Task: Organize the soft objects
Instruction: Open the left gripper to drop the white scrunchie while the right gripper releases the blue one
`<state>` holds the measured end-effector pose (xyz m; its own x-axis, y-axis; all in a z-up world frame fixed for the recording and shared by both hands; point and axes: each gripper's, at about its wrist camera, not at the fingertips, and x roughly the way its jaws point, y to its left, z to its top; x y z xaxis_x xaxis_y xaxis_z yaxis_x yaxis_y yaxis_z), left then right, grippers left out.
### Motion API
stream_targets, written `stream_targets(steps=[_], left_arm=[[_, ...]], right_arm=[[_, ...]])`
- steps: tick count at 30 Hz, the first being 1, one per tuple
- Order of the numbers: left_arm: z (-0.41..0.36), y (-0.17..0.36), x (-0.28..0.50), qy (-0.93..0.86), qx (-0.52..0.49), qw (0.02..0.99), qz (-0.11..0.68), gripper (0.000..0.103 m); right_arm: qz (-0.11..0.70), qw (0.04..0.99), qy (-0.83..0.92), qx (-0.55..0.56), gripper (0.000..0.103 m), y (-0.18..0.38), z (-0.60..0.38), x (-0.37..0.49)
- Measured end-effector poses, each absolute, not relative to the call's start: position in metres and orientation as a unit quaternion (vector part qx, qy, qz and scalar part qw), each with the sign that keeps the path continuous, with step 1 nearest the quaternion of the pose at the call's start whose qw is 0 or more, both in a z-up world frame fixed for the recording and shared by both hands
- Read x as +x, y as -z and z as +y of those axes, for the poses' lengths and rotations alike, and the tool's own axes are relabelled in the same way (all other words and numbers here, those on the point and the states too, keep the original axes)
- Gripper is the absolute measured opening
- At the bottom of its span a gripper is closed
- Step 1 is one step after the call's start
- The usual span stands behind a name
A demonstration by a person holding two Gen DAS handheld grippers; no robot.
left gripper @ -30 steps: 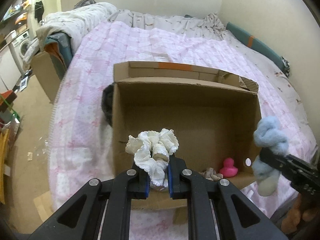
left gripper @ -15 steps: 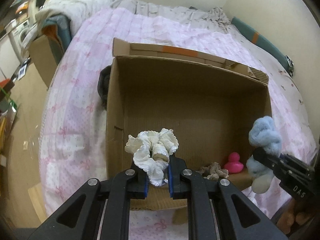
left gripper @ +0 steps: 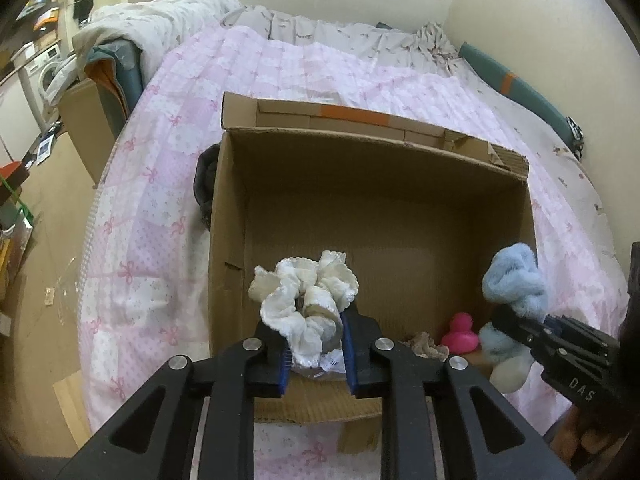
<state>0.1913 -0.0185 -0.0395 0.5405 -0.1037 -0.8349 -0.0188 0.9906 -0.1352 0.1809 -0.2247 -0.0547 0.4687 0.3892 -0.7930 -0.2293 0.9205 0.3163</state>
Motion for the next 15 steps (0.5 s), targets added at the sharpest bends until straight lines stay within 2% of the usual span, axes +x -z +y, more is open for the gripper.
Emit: stream_targets(steps=[2, 3, 5, 8, 12, 13, 15], left_arm=[[-0.020, 0.040, 0.192, 0.026, -0.061, 0.875, 0.480, 0.021], [-0.021, 0.040, 0.192, 0.027, -0.059, 0.874, 0.481, 0.028], [-0.022, 0.040, 0.191, 0.025, -0.059, 0.876, 0.479, 0.050], [-0.022, 0.034, 0.189, 0.020, -0.057, 0.885, 0.462, 0.065], [-0.023, 0.030, 0.188, 0.026, -0.051, 0.890, 0.452, 0.066], [-0.023, 0.029, 0.188, 0.028, -0.050, 0.890, 0.452, 0.066], [-0.023, 0.029, 0.187, 0.027, -0.047, 0.891, 0.451, 0.066]], right_arm=[[0.483, 0.853, -0.178, 0.083, 0.023, 0.055, -0.225, 0.182], [0.483, 0.854, -0.177, 0.083, 0.023, 0.054, -0.224, 0.183], [0.483, 0.854, -0.174, 0.085, 0.023, 0.055, -0.225, 0.183], [0.484, 0.853, -0.171, 0.087, 0.024, 0.056, -0.226, 0.184], [0.480, 0.855, -0.172, 0.092, 0.024, 0.055, -0.228, 0.183], [0.478, 0.856, -0.174, 0.096, 0.027, 0.054, -0.229, 0.183], [0.472, 0.859, -0.171, 0.103, 0.044, 0.054, -0.231, 0.183]])
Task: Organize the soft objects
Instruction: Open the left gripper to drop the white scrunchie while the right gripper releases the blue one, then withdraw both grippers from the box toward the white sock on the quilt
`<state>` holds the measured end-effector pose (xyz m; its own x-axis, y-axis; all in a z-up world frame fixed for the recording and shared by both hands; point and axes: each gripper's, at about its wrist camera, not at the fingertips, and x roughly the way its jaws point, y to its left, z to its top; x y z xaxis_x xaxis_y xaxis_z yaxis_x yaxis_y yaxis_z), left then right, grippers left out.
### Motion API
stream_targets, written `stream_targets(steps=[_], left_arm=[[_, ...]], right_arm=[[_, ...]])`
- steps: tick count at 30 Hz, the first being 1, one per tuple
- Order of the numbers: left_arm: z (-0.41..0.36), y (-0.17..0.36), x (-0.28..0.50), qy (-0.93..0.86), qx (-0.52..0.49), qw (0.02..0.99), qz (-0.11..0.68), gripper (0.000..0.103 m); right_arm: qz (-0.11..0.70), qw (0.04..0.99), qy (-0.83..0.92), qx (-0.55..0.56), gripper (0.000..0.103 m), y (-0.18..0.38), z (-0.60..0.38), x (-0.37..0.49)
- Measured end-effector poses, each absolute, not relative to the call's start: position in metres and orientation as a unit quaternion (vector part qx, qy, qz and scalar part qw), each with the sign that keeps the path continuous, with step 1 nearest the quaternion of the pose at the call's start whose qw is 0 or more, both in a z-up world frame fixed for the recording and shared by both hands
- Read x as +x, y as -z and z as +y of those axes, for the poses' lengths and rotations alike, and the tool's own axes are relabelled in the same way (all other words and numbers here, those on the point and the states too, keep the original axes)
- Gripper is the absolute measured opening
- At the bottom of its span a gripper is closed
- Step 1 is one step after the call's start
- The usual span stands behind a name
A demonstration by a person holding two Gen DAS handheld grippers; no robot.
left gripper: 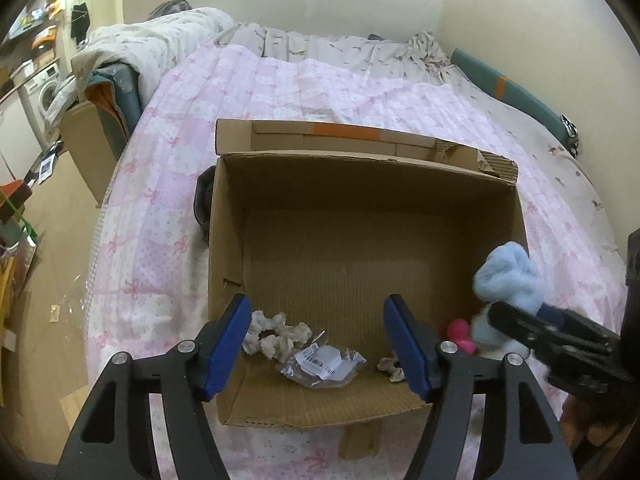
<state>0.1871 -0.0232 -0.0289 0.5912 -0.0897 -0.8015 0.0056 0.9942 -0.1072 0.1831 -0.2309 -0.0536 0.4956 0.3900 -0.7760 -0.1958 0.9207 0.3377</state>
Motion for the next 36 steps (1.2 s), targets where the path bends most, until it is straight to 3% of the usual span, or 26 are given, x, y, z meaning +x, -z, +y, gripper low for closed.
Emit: stream_targets(steps=[1, 2, 36], left_arm=[[-0.023, 0.029, 0.187, 0.026, -0.047, 0.891, 0.451, 0.066], [-0.023, 0.028, 0.186, 0.026, -0.047, 0.891, 0.451, 0.066], [-0.016, 0.018, 0.160, 0.011, -0.019, 0.898, 0.439, 0.066]], right_arm=[[0.470, 0.859, -0.170, 0.109, 0.068, 0.053, -0.232, 0.183], [0.464, 0.861, -0.169, 0.118, 0.080, 0.052, -0.235, 0.182], [0.467, 0.863, -0.146, 0.122, 0.081, 0.045, -0.241, 0.173]])
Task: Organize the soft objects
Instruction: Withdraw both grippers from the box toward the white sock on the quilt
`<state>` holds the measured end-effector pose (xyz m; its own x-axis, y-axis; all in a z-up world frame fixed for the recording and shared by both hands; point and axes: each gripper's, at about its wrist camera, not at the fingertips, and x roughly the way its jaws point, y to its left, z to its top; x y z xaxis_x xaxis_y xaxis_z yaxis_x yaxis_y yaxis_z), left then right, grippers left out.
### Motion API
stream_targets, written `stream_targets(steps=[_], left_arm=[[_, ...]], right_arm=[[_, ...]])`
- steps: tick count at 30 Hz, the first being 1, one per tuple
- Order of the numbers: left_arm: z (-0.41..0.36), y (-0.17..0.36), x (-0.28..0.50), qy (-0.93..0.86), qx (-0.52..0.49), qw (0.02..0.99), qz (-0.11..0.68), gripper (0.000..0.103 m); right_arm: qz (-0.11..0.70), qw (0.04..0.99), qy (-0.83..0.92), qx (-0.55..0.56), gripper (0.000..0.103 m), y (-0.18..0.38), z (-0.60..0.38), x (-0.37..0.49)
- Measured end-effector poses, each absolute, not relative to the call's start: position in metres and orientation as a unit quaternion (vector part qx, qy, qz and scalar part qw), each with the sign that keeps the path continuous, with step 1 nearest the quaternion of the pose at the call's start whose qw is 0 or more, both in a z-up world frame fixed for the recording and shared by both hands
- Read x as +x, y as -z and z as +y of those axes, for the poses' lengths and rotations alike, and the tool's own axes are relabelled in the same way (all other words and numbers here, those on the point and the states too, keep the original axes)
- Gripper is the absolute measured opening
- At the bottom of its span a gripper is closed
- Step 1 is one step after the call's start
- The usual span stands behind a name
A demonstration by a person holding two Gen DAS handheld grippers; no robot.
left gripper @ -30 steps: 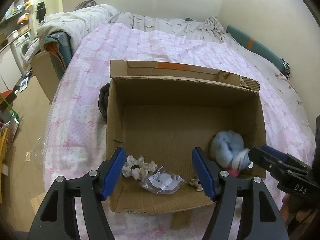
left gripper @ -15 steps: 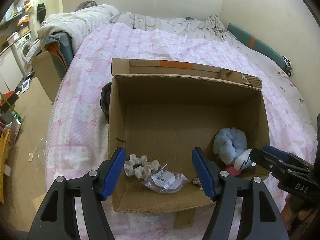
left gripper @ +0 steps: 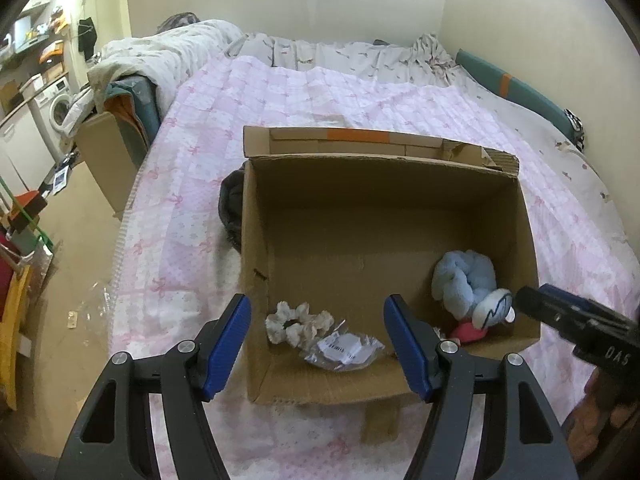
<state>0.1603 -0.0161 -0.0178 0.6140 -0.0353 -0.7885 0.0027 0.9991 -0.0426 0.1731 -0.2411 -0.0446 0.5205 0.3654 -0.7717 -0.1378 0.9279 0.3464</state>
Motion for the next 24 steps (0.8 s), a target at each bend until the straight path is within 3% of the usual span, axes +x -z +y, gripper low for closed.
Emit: stream_targets(steps=[24], left_arm=[[-0.020, 0.023, 0.097, 0.005, -0.018, 0.891, 0.453, 0.066]], right_arm=[[0.466, 0.871, -0.107, 0.110, 0.081, 0.031, -0.280, 0.103]])
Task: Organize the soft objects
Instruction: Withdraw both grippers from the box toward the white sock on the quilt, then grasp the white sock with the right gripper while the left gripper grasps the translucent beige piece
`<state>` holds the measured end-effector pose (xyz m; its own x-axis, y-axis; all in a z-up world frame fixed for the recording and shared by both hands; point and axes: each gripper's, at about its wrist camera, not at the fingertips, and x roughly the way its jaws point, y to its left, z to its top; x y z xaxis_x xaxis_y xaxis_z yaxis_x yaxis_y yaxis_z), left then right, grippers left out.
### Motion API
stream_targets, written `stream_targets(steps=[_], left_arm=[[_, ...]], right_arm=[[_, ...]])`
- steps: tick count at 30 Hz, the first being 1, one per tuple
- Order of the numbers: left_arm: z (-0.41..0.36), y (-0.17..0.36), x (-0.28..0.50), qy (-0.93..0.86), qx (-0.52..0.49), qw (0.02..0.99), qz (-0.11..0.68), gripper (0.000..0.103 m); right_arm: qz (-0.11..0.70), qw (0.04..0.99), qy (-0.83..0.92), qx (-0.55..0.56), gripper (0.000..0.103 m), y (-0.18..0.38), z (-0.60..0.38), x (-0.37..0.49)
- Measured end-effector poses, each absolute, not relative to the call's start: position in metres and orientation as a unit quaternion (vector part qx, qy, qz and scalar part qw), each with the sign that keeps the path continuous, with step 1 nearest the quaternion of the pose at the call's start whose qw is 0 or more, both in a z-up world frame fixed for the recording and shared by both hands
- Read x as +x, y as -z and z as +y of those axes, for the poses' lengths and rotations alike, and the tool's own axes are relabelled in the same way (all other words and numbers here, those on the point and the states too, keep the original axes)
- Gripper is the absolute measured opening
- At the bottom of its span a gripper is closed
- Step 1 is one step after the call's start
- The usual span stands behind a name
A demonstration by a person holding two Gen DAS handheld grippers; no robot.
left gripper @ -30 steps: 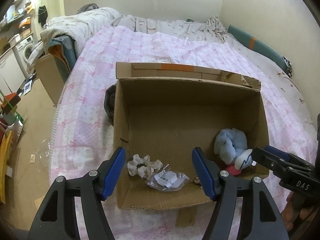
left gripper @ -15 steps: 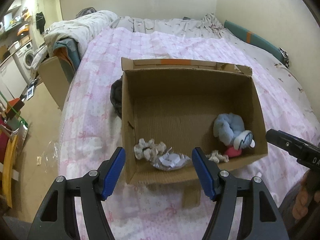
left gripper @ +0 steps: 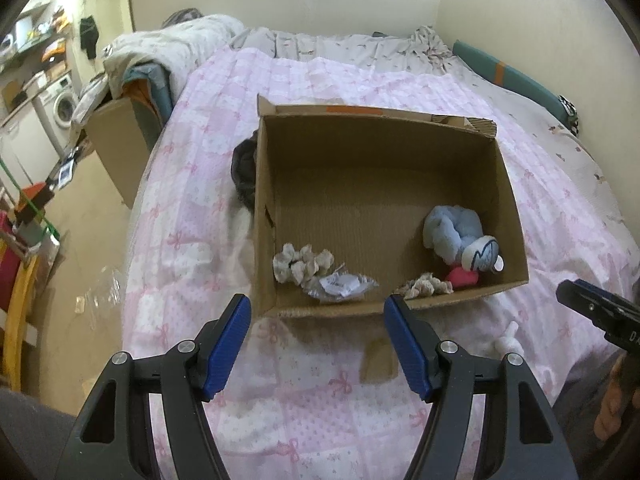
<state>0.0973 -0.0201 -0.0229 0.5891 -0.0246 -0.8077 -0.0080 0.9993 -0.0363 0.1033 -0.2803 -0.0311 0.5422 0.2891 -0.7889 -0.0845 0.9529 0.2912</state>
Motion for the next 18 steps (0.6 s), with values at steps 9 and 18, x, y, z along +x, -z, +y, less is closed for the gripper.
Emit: stream_targets(steps=[9, 18], left_arm=[[-0.019, 0.034, 0.091, -0.007, -0.023, 0.884, 0.466, 0.066], [-0.012, 0.044, 0.096, -0.009, -0.044, 0.872, 0.487, 0.066]], right_arm=[[0.499, 0.854, -0.074, 0.127, 0.081, 0.047, -0.302, 0.100], [0.628, 0.773, -0.052, 0.072, 0.081, 0.116, -0.278, 0.117]])
